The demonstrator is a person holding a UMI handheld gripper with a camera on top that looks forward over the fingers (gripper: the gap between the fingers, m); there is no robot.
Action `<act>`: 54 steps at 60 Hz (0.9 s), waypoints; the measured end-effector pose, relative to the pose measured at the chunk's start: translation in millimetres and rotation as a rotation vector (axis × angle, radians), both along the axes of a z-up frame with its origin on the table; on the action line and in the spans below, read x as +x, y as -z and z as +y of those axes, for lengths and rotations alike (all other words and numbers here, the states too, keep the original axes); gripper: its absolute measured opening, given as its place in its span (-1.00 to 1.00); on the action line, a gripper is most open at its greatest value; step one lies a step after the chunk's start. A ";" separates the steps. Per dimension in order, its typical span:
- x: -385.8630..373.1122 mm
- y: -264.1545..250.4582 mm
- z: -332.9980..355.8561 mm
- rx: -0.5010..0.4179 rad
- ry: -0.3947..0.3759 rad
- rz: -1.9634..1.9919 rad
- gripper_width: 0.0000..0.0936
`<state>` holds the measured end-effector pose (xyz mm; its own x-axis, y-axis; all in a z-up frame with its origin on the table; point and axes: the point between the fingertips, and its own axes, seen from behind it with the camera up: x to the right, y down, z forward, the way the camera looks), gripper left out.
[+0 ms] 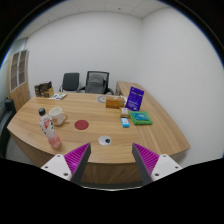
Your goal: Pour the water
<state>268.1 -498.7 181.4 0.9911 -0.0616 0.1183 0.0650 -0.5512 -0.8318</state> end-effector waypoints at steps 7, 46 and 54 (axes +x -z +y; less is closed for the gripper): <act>-11.2 13.1 -0.4 -0.018 0.012 -0.017 0.84; -271.0 112.2 73.1 0.063 -0.038 0.118 0.83; -267.4 119.9 119.9 0.127 -0.002 0.090 0.73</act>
